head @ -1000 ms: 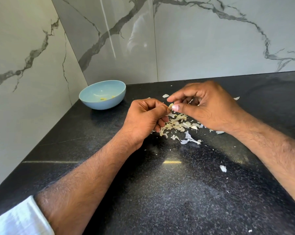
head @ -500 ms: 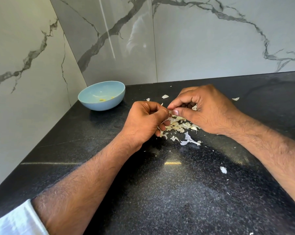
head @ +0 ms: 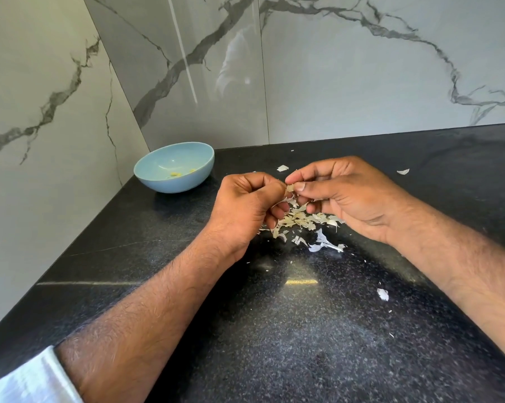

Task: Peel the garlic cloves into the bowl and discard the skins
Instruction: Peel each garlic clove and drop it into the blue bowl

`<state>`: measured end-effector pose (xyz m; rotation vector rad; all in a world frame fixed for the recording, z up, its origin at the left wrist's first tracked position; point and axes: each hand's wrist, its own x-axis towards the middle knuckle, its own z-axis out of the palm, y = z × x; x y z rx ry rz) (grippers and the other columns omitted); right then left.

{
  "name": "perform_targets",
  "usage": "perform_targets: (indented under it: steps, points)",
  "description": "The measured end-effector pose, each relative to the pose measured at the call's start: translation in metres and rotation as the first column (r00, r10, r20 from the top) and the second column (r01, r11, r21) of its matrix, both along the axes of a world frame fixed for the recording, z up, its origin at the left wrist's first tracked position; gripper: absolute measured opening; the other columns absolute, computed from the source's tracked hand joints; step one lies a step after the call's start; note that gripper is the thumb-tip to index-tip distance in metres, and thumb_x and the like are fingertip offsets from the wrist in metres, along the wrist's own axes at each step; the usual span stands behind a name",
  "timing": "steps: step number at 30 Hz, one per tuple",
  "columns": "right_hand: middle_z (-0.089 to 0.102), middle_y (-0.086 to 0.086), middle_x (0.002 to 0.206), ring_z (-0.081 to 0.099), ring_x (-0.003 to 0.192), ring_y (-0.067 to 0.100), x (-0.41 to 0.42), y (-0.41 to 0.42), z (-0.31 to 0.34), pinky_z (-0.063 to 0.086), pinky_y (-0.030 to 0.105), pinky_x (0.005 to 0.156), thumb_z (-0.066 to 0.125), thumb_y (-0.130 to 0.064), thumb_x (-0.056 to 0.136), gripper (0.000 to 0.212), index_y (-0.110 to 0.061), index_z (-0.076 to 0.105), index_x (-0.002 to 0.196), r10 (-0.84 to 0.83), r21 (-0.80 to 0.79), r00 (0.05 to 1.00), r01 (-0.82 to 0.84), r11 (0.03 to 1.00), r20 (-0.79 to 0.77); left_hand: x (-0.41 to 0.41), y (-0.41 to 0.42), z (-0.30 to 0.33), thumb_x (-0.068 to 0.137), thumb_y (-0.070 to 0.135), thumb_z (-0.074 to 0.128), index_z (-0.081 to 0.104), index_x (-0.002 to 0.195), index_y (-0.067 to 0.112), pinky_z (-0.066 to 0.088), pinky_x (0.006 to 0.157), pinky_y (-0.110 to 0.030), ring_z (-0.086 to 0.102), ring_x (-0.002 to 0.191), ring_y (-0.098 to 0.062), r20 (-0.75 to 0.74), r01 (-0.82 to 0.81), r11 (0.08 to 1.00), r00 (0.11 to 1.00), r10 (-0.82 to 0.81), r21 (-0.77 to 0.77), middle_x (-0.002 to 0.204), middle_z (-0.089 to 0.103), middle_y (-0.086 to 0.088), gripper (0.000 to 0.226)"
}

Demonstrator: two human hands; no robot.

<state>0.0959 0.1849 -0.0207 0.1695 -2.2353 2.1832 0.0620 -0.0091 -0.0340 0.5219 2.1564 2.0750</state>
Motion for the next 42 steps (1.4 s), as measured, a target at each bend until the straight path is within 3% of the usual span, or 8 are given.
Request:
perform_targets:
  steps: [4, 9, 13, 18, 25, 33, 39, 42]
  points:
    - [0.071, 0.016, 0.094, 0.065, 0.081, 0.017, 0.0, -0.001, 0.001, 0.056, 0.03, 0.068, 0.068, 0.004, 0.09, 0.02, 0.0, 0.078, 0.107, 0.035, -0.175, 0.993, -0.015, 0.984, 0.111, 0.001, -0.001, 0.002, 0.097, -0.003, 0.064, 0.076, 0.079, 0.007, 0.046, 0.05, -0.026, 0.061, 0.059, -0.018, 0.004, 0.053, 0.997, 0.999, -0.053, 0.061, 0.071, 0.07, -0.015, 0.024]
    - [0.071, 0.017, 0.093, 0.067, 0.08, 0.018, -0.002, 0.001, 0.0, 0.056, 0.03, 0.067, 0.067, 0.004, 0.091, 0.02, 0.0, 0.079, 0.106, 0.032, -0.216, 0.99, -0.002, 0.976, 0.137, 0.001, -0.001, 0.003, 0.098, -0.003, 0.063, 0.075, 0.082, 0.006, 0.047, 0.05, -0.025, 0.061, 0.058, -0.017, 0.016, 0.053, 0.997, 0.998, -0.054, 0.06, 0.071, 0.069, -0.014, 0.022]
    - [0.076, 0.017, 0.1, 0.068, 0.082, 0.018, -0.002, 0.005, 0.001, 0.055, 0.031, 0.069, 0.066, 0.003, 0.092, 0.021, 0.0, 0.078, 0.109, 0.003, -0.222, 0.988, 0.032, 0.975, 0.157, -0.002, -0.009, 0.007, 0.095, 0.006, 0.067, 0.073, 0.072, 0.009, 0.043, 0.051, -0.027, 0.053, 0.053, -0.016, -0.033, -0.032, 0.987, 0.999, 0.027, -0.157, 0.063, 0.065, -0.01, 0.024]
    - [0.076, 0.016, 0.097, 0.067, 0.078, 0.014, -0.001, 0.006, 0.004, 0.057, 0.027, 0.07, 0.077, -0.002, 0.076, 0.031, -0.001, 0.078, 0.107, 0.006, -0.249, 0.988, 0.033, 0.968, 0.153, -0.008, -0.021, 0.015, 0.094, 0.029, 0.072, 0.067, 0.063, 0.009, 0.043, 0.06, -0.028, 0.048, 0.055, -0.016, -0.19, -0.1, 0.863, 0.982, 0.004, -0.496, 0.054, 0.053, -0.003, 0.037]
    - [0.07, 0.013, 0.088, 0.063, 0.073, 0.016, 0.003, 0.003, 0.004, 0.056, 0.033, 0.071, 0.071, -0.013, 0.089, 0.027, 0.001, 0.073, 0.112, 0.01, -0.236, 0.988, 0.027, 0.971, 0.153, -0.021, -0.04, 0.023, 0.09, 0.032, 0.079, 0.065, 0.069, 0.008, 0.046, 0.062, -0.029, 0.048, 0.055, -0.012, -0.257, -0.193, 0.823, 0.964, 0.06, -0.534, 0.057, 0.056, -0.001, 0.034]
    - [0.074, 0.02, 0.089, 0.066, 0.073, 0.02, -0.001, -0.015, 0.019, 0.059, 0.036, 0.075, 0.072, 0.004, 0.088, 0.014, -0.002, 0.077, 0.1, -0.097, -0.073, 0.99, 0.105, 0.992, 0.101, -0.032, -0.079, 0.04, 0.086, 0.025, 0.088, 0.072, 0.077, 0.025, 0.057, 0.067, -0.032, 0.065, 0.071, -0.011, -0.266, -0.087, 0.692, 0.951, -0.156, -0.716, 0.071, 0.071, 0.007, 0.018]
    - [0.075, 0.015, 0.085, 0.067, 0.073, 0.018, -0.071, -0.075, 0.049, 0.061, 0.033, 0.073, 0.075, -0.001, 0.091, 0.011, 0.0, 0.077, 0.102, -0.129, 0.126, 0.992, 0.127, 0.984, 0.006, -0.049, -0.133, 0.042, 0.08, 0.02, 0.093, 0.075, 0.071, 0.023, 0.046, 0.065, -0.025, 0.061, 0.066, -0.007, -0.213, -0.157, 0.618, 0.977, -0.016, -0.77, 0.057, 0.065, 0.017, 0.02]
    - [0.078, 0.015, 0.086, 0.069, 0.075, 0.02, -0.116, -0.115, 0.058, 0.061, 0.031, 0.071, 0.073, 0.002, 0.093, 0.007, -0.002, 0.076, 0.098, -0.123, 0.203, 0.992, 0.122, 0.972, -0.009, -0.06, -0.152, 0.036, 0.086, 0.027, 0.086, 0.074, 0.073, 0.024, 0.054, 0.074, -0.032, 0.068, 0.079, -0.013, -0.212, -0.23, 0.565, 0.972, 0.099, -0.793, 0.068, 0.072, 0.011, 0.018]
